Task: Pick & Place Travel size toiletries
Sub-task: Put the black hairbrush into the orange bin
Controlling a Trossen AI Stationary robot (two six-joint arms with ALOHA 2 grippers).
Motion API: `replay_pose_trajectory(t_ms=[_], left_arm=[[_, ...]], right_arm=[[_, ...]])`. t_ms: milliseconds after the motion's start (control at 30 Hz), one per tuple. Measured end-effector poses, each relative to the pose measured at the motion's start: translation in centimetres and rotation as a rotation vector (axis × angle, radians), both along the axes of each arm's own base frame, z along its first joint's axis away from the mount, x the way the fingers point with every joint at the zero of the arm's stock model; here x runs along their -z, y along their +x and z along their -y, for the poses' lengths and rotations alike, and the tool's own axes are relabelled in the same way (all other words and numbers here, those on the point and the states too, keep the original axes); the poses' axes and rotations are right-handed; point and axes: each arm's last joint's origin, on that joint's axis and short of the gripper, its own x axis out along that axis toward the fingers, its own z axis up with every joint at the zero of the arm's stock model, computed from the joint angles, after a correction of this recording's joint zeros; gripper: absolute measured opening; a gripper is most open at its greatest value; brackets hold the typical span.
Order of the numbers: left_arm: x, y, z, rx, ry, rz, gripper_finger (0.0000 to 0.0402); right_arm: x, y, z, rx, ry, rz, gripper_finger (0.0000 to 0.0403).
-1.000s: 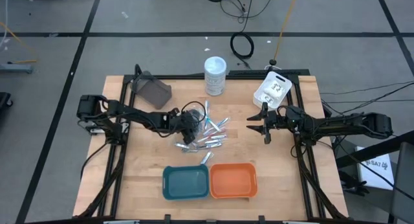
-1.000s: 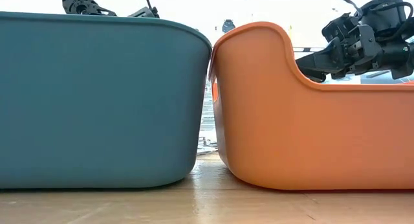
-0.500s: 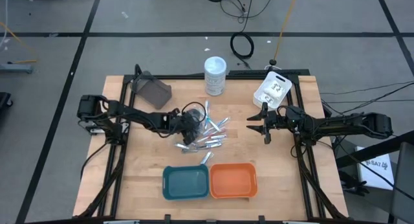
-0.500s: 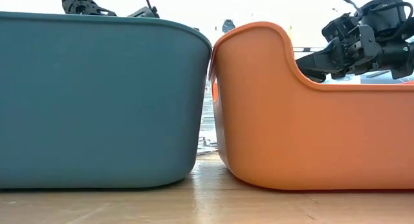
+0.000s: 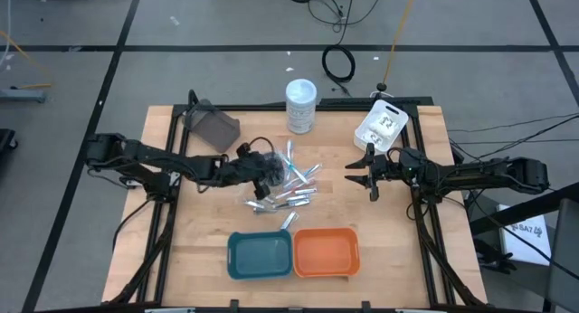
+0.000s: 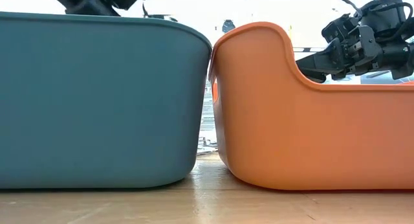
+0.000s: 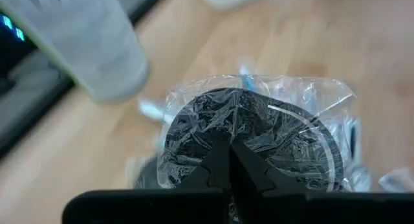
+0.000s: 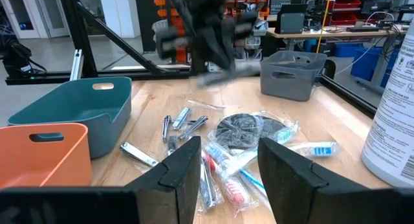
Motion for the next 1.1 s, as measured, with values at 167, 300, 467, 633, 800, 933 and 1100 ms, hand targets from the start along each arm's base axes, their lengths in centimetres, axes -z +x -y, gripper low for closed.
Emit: replay_pose_trajectory(t_ms=[167,300,467,633,800,933,1100], left_arm=[[-2.7,-1.4,0.7,0.035,0.085,0.069,0.0002],[-4.9,-2.8,1.1,0.053,0.127,0.136,0.0001],[-6.7,-4.3,1.6,0.067,0.149,0.197,0.0001],[-7.5,-5.0,2.1,0.070,0.153,0.235,0.0001],[-7.4,-5.1,2.5,0.072,0.161,0.227,0.0001],[-6.6,-5.4,2.8,0.088,0.157,0.190,0.0001],[-5.3,-6.7,2.9,0.079,0.104,0.264,0.0001]], right_arm=[[0.0,0.0,0.0,0.000,0.000,0.000,0.0141],[0.0,0.0,0.0,0.000,0.001,-0.001,0.0141],[0.1,0.0,0.0,0.000,0.003,-0.011,0.0141],[0.1,0.0,0.0,0.000,0.004,-0.014,0.0141],[0.1,0.0,0.0,0.000,0.004,-0.014,0.0141],[0.1,0.0,0.0,0.000,0.005,-0.015,0.0141],[0.1,0.0,0.0,0.000,0.005,-0.015,0.0141]])
